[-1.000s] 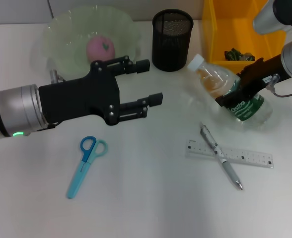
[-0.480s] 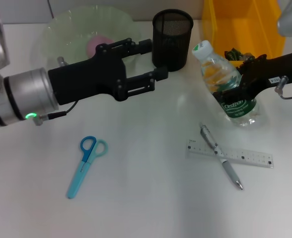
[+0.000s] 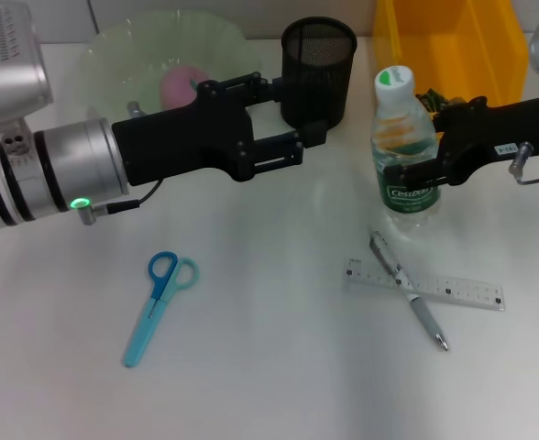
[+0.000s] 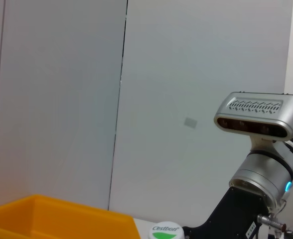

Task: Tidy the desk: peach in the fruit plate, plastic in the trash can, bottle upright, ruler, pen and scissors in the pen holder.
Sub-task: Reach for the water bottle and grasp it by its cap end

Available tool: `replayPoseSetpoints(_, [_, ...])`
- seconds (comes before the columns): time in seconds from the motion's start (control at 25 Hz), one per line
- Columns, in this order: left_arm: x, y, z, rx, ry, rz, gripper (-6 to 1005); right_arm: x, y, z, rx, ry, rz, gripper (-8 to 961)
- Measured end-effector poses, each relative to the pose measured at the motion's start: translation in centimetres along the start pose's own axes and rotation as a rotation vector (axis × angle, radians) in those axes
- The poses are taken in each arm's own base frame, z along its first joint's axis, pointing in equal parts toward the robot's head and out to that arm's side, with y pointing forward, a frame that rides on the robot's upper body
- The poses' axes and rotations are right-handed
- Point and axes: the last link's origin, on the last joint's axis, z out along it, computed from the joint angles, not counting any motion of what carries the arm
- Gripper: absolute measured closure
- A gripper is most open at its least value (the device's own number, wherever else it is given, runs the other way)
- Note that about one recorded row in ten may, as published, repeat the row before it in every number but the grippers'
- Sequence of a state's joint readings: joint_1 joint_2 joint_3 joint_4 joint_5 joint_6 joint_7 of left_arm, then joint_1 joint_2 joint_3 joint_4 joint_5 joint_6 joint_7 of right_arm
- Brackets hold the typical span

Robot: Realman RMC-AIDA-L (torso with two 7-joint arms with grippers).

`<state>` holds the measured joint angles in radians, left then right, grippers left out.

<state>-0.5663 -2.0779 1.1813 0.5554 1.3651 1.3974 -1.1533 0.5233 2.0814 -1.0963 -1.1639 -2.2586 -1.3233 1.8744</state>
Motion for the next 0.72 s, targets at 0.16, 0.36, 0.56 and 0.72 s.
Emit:
replayPoseSetpoints(0.16, [-0.1, -0.1, 0.9, -0.013, -0.012, -0.012, 303, 0.1, 0.2, -0.1, -0.009, -0.029, -0.015, 168])
replayPoseSetpoints(0.36, [0.3, -0.3, 2.0, -0.030, -0.023, -0.012, 303, 0.0, 0.2, -0.1, -0.010, -0.034, -0.017, 167])
replayPoseSetpoints(0.56, [0.9, -0.4, 3.2, -0.056, -0.029, 0.007, 302, -0.6, 0.3, -0.3, -0.004, -0.045, -0.036, 167])
replayPoseSetpoints(0.72, [1.1, -0.6, 3.6, -0.047, -0.022, 0.003, 302, -1.3, 0.4, -0.5, -0.009, -0.068, -0.049, 167])
